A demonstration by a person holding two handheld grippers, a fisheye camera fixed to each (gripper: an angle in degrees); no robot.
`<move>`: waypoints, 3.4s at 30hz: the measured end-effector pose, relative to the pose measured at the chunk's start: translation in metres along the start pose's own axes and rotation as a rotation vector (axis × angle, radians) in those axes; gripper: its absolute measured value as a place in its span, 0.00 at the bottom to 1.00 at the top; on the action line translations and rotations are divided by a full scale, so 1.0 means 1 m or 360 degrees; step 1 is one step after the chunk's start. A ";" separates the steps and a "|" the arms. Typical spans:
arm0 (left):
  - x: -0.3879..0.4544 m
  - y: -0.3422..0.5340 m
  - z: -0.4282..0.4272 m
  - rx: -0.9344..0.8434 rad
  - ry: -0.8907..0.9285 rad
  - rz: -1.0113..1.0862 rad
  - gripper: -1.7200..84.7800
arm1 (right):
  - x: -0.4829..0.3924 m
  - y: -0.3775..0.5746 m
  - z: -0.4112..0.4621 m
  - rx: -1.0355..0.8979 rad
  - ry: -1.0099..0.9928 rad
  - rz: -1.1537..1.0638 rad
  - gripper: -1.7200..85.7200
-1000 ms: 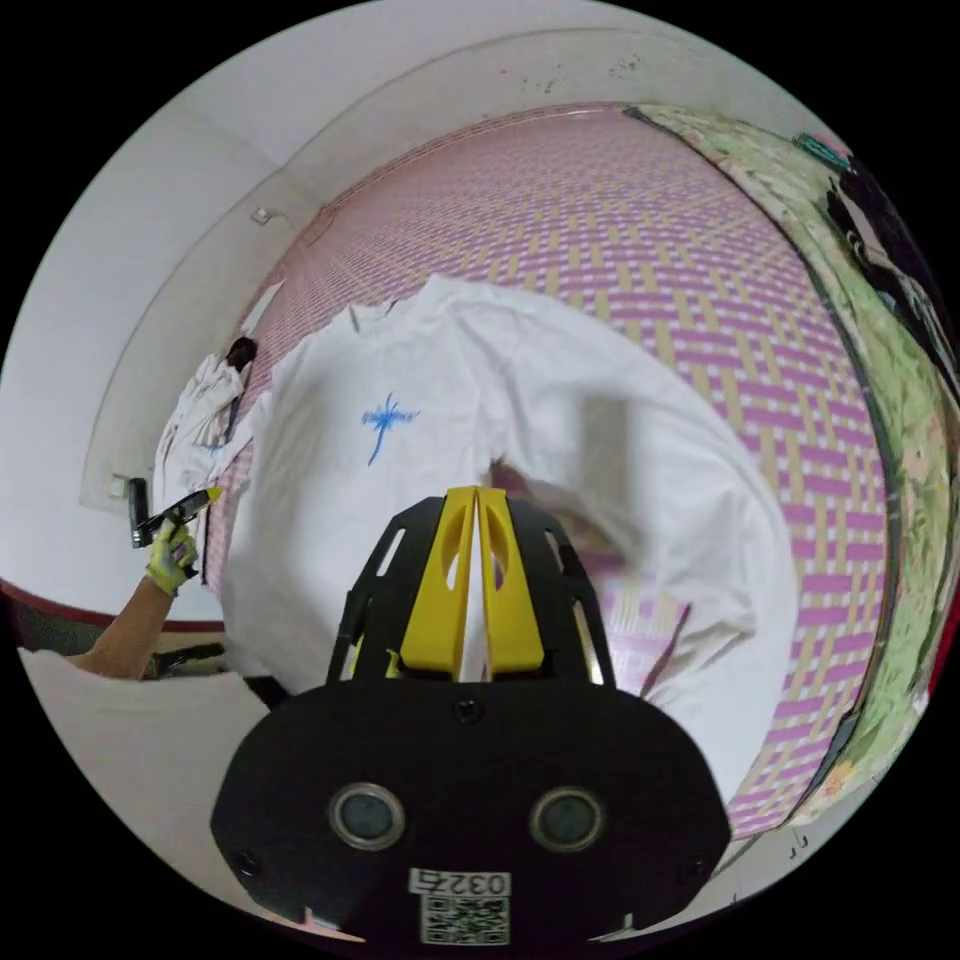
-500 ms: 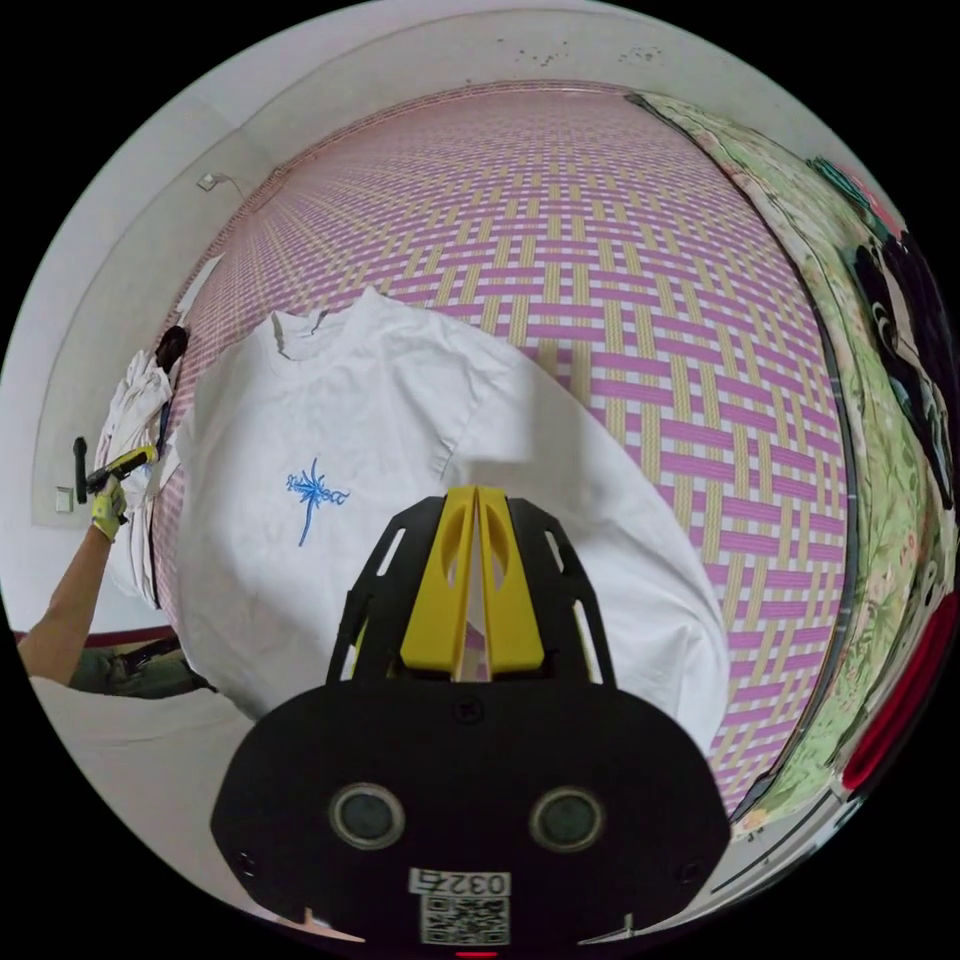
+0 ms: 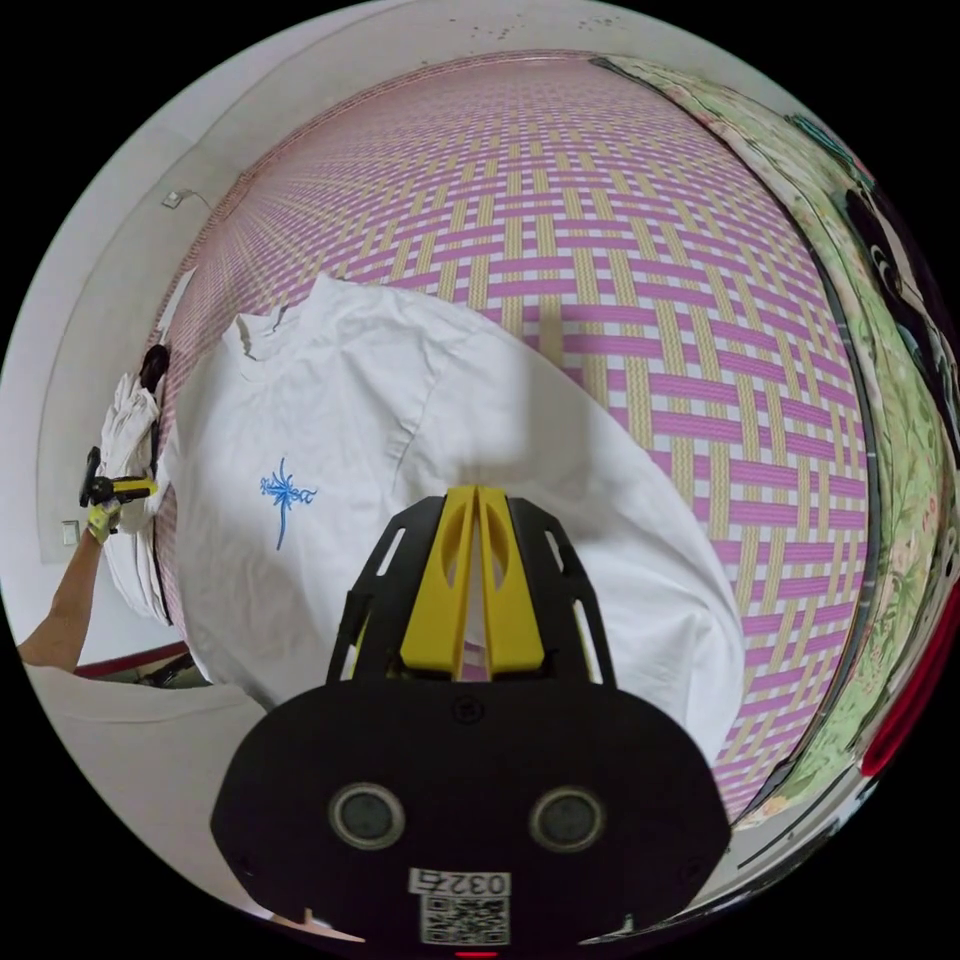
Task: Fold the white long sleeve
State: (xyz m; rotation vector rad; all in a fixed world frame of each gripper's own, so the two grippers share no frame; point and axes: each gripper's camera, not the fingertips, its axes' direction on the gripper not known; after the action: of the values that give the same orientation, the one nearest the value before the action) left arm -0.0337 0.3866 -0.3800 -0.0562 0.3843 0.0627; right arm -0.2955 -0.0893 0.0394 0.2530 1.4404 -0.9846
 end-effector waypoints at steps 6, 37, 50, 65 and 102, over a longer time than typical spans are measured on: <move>0.063 0.064 -0.113 0.0549 -0.0597 -0.0276 0.01 | 0.008 -0.005 -0.004 -0.0007 -0.0009 -0.0021 0.01; -0.017 0.244 0.031 0.0757 0.0343 -0.0975 0.11 | -0.029 0.229 -0.068 0.0150 -0.0175 -0.0001 0.01; -0.064 0.259 0.010 0.0992 0.0542 -0.0640 0.02 | -0.043 0.278 -0.076 0.0166 -0.0139 0.0200 0.01; -0.164 0.515 -0.005 0.1279 0.0212 -0.1883 0.04 | -0.091 0.218 -0.054 0.0071 -0.0197 -0.0027 0.01; 0.123 0.043 0.026 0.0793 -0.0169 -0.0670 0.01 | -0.010 -0.030 -0.027 0.0257 0.0294 -0.0110 0.01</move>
State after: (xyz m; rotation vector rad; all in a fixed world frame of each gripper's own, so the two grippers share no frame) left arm 0.0870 0.4377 -0.4037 0.3574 0.2670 -0.4443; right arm -0.3335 -0.0847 0.0554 0.4240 1.5465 -1.1600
